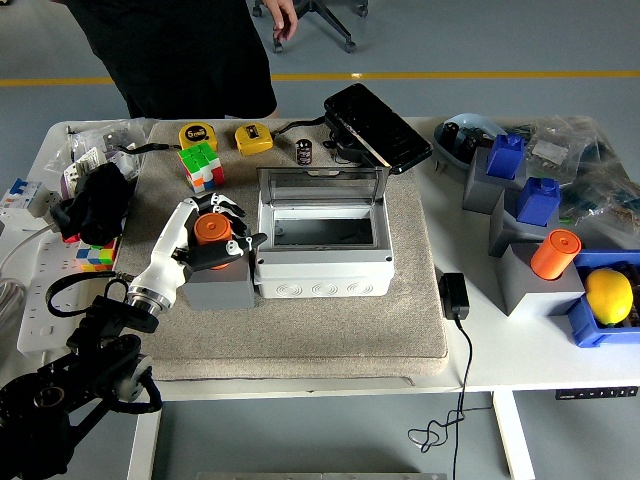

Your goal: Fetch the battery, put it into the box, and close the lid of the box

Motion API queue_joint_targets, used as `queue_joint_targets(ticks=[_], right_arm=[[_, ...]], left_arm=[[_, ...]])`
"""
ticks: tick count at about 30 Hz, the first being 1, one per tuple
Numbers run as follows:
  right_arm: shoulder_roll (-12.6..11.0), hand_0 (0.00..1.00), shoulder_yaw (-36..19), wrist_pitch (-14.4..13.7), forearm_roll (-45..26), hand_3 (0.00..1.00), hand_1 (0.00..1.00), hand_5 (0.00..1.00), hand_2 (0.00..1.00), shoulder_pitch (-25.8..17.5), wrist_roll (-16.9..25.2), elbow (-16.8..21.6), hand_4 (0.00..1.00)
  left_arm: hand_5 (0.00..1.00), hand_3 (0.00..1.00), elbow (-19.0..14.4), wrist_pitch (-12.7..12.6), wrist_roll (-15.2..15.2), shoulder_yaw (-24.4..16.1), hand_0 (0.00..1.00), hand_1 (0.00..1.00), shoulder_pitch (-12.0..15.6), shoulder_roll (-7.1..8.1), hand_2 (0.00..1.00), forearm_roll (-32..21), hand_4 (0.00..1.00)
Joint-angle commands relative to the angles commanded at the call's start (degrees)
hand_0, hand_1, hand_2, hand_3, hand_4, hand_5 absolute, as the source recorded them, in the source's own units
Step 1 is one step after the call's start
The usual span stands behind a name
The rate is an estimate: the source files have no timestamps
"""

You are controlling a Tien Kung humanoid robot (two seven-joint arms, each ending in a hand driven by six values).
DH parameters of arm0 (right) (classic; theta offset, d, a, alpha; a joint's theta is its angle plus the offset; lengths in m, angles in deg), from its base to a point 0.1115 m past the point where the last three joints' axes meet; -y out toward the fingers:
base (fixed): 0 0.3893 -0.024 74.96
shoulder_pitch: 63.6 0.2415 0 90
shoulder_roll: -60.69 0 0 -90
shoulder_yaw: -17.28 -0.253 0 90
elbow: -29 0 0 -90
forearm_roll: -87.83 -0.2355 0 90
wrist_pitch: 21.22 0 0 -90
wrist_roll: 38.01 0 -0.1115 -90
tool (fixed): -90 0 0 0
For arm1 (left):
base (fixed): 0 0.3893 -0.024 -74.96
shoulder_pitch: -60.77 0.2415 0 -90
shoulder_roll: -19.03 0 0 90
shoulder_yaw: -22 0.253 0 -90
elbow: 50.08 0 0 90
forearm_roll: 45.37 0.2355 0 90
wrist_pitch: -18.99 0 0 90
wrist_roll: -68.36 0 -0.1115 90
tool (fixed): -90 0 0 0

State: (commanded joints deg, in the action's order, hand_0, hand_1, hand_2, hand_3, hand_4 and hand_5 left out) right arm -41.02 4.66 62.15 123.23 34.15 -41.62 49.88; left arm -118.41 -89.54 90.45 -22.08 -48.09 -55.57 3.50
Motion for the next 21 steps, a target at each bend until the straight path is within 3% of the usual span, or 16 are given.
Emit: queue_joint_targets(ticks=[1, 6, 7, 15, 21], right_arm=[[0.0, 0.599, 0.0, 0.0, 0.0, 0.519, 0.588, 0.45, 0.574, 0.0, 0.0, 0.0, 0.923], [0.1, 0.599, 0.1, 0.0, -0.1, 0.519, 0.588, 0.45, 0.574, 0.0, 0.0, 0.0, 0.923], [0.1, 0.6, 0.1, 0.0, -0.1, 0.519, 0.588, 0.449, 0.575, 0.0, 0.1, 0.0, 0.923], [0.1, 0.599, 0.2, -0.2, -0.2, 0.519, 0.588, 0.449, 0.574, 0.0, 0.3, 0.0, 0.923], [0.1, 0.599, 0.0, -0.3, -0.1, 0.519, 0.588, 0.449, 0.574, 0.1, 0.5, 0.0, 0.922]], left_arm=[[0.062, 0.206, 0.0, -0.1, 0.2, 0.1, 0.013, 0.137, 0.0, 0.0, 0.213, -0.2, 0.935], [0.062, 0.206, 0.4, -0.1, 1.1, 0.9, 0.013, 0.137, -0.4, 0.0, 0.213, -1.8, 0.935], [0.053, 0.157, 0.5, -0.1, 1.2, 1.1, 0.002, 0.1, -0.5, -0.01, 0.129, -2.0, 0.794], [0.057, 0.156, 0.3, 0.4, 1.8, 0.6, 0.002, 0.096, -0.8, -0.08, 0.129, -2.8, 0.811], [0.055, 0.154, -2.2, 0.7, -0.9, -2.3, 0.002, 0.09, -1.0, 0.4, 0.121, 0.4, 0.835]])
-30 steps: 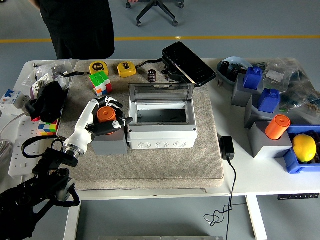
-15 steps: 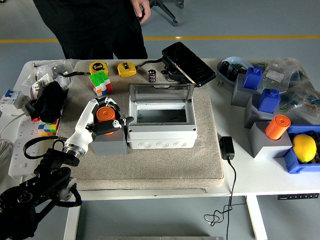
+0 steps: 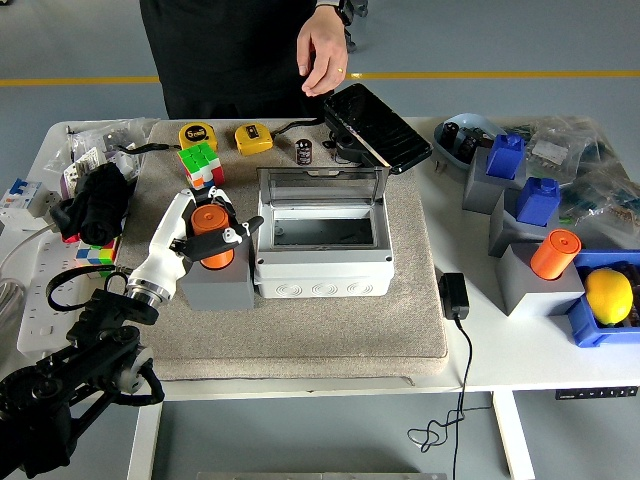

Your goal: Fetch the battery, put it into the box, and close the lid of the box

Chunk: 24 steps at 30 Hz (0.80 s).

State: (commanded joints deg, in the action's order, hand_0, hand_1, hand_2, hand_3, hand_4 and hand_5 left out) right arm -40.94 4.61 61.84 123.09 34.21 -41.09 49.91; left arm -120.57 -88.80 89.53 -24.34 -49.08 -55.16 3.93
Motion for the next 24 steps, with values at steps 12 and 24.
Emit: queue_joint_targets(ticks=[12, 24], right_arm=[[-0.1, 0.6, 0.1, -0.1, -0.2, 0.518, 0.588, 0.449, 0.574, 0.2, 0.1, 0.0, 0.922], [-0.2, 0.6, 0.5, -0.1, -0.3, 0.518, 0.588, 0.448, 0.572, 0.1, 0.1, 0.1, 0.921]], left_arm=[[0.16, 0.152, -10.4, -1.3, -10.9, 1.4, 0.002, 0.058, -3.9, 2.97, 0.12, 21.9, 0.998], [0.383, 0.138, -9.5, -6.6, -23.7, 14.2, 0.002, 0.002, -14.2, -0.45, 0.108, 43.8, 0.998]])
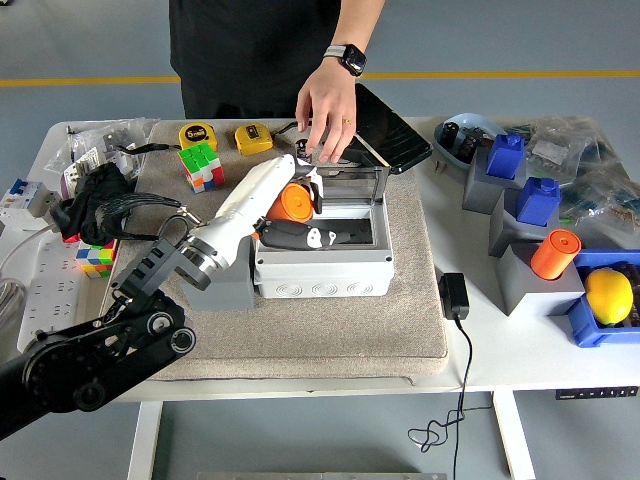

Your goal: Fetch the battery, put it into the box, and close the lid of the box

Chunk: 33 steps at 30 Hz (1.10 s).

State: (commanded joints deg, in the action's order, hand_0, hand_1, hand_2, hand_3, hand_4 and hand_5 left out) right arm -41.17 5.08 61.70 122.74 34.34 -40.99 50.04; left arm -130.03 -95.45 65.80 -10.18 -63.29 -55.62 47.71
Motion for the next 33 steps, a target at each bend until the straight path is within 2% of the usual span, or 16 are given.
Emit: queue_joint_targets(ticks=[4, 5, 12, 20, 27, 33], right_arm=[[-0.1, 0.6, 0.5, 0.0, -0.1, 0.518, 0.588, 0.448, 0.572, 0.1, 0.0, 0.0, 0.921], [-0.1, 0.599, 0.5, 0.0, -0.1, 0.518, 0.585, 0.447, 0.572, 0.1, 0.0, 0.1, 0.921], [-0.3, 0.599, 0.9, 0.0, -0.1, 0.518, 0.587, 0.446, 0.573, 0.3, 0.0, 0.2, 0.921], [-0.2, 0.599, 1.3, 0.0, 0.0, 0.518, 0.588, 0.446, 0.573, 0.3, 0.0, 0.5, 0.921], [-0.2, 0.6, 0.8, 0.0, 0.6, 0.518, 0.588, 0.446, 0.573, 0.1, 0.0, 0.8, 0.92], [-0.1, 0.601, 0.3, 0.0, 0.9, 0.518, 0.587, 0.447, 0.573, 0.0, 0.0, 1.0, 0.92]], left_arm=[[0.383, 0.138, 2.1, 0.5, -4.5, 4.2, 0.002, 0.002, -3.3, -2.01, 0.108, 3.4, 0.998], [0.439, 0.137, 2.7, 0.4, -5.1, 5.2, 0.002, 0.002, -4.1, -2.5, 0.106, 3.7, 0.998], [0.464, 0.136, 6.8, -1.1, -6.3, 10.0, 0.002, 0.002, -7.9, -5.54, 0.106, 5.0, 0.998], [0.496, 0.139, 14.3, -3.1, -6.8, 15.8, 0.002, 0.002, -12.4, -9.67, 0.109, 6.1, 0.998], [0.511, 0.149, 19.0, -4.4, -6.4, 17.6, 0.024, 0.016, -13.7, -11.65, 0.118, 7.3, 0.998], [0.54, 0.164, 22.3, -4.3, -6.6, 18.4, 0.04, 0.03, -14.3, -12.47, 0.13, 6.9, 0.998]])
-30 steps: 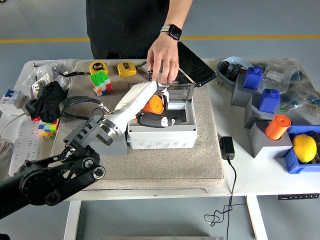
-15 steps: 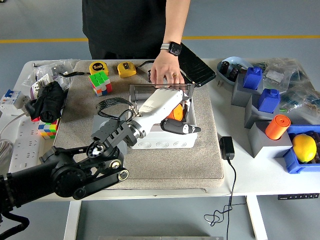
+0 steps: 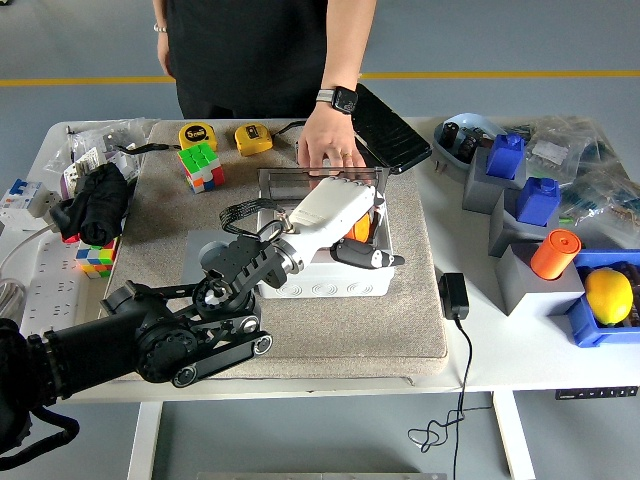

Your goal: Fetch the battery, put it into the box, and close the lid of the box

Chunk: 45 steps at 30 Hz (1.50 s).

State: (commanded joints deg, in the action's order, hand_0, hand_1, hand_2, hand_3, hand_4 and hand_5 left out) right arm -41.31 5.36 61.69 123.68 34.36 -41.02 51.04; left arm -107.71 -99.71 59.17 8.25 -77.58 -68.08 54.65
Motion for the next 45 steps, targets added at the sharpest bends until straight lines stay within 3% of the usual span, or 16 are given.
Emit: queue_joint_targets(ticks=[2, 7, 8, 13, 14, 19, 20, 30, 38, 43, 45], right_arm=[[0.0, 0.599, -0.4, 0.0, 0.3, 0.518, 0.587, 0.447, 0.572, 0.0, 0.0, 0.2, 0.92], [0.1, 0.599, -0.5, 0.0, 0.5, 0.518, 0.587, 0.447, 0.572, -0.1, 0.0, 0.3, 0.92], [0.1, 0.599, -0.5, 0.0, 0.5, 0.519, 0.586, 0.446, 0.573, -0.1, 0.0, 0.3, 0.92], [0.1, 0.599, -0.7, 0.0, 0.6, 0.519, 0.586, 0.446, 0.573, 0.0, 0.0, 0.4, 0.92], [0.1, 0.6, -0.8, 0.0, 0.6, 0.519, 0.586, 0.446, 0.573, 0.0, 0.0, 0.4, 0.92], [0.1, 0.6, -1.0, 0.0, 0.7, 0.519, 0.586, 0.446, 0.573, 0.1, 0.1, 0.5, 0.92], [0.1, 0.599, -0.9, 0.0, 0.7, 0.519, 0.587, 0.446, 0.572, 0.1, 0.1, 0.5, 0.92], [0.1, 0.599, -0.9, 0.0, 0.7, 0.519, 0.587, 0.447, 0.573, 0.1, 0.1, 0.4, 0.921], [0.2, 0.599, -1.1, 0.0, 0.7, 0.519, 0.587, 0.447, 0.573, 0.0, 0.1, 0.4, 0.921], [0.2, 0.599, -1.2, 0.0, 0.8, 0.519, 0.587, 0.447, 0.573, -0.2, 0.1, 0.3, 0.921], [0.2, 0.599, -1.3, 0.0, 0.8, 0.518, 0.587, 0.446, 0.573, -0.2, 0.1, 0.4, 0.921]], left_arm=[[0.548, 0.209, 0.6, 0.2, -0.2, 0.0, 0.057, 0.053, 0.2, 0.09, 0.156, 0.0, 0.998], [0.548, 0.209, 1.1, 0.4, -0.3, 0.0, 0.057, 0.053, 0.4, 0.21, 0.156, 0.1, 0.998], [0.568, 0.273, 1.1, 0.5, -0.3, -0.1, 0.12, 0.15, 0.4, 0.22, 0.217, 0.1, 0.998], [0.568, 0.273, 1.4, 0.8, -0.2, -0.4, 0.12, 0.15, 0.5, 0.22, 0.217, 0.3, 0.998], [0.588, 0.349, 1.4, 1.0, -0.2, -0.5, 0.152, 0.264, 0.5, 0.21, 0.282, 0.4, 0.998], [0.588, 0.349, 1.1, 2.0, -0.3, -1.0, 0.152, 0.264, 0.6, 0.27, 0.282, 0.5, 0.998], [0.606, 0.448, 1.1, 2.3, -0.4, -1.3, 0.201, 0.403, 0.6, 0.27, 0.368, 0.5, 0.998], [0.631, 0.494, 0.0, 3.7, -1.4, -2.5, 0.21, 0.432, 1.0, 0.66, 0.39, 0.6, 0.998], [0.629, 0.504, -5.6, 4.7, -1.6, -6.5, 0.206, 0.433, 3.3, 2.36, 0.39, 1.1, 0.998], [0.629, 0.504, -12.6, 3.3, 1.3, -10.7, 0.206, 0.433, 5.3, 4.16, 0.39, -1.7, 0.998], [0.651, 0.472, -15.1, 2.7, 2.5, -12.3, 0.185, 0.38, 5.9, 4.68, 0.367, -2.9, 0.998]])
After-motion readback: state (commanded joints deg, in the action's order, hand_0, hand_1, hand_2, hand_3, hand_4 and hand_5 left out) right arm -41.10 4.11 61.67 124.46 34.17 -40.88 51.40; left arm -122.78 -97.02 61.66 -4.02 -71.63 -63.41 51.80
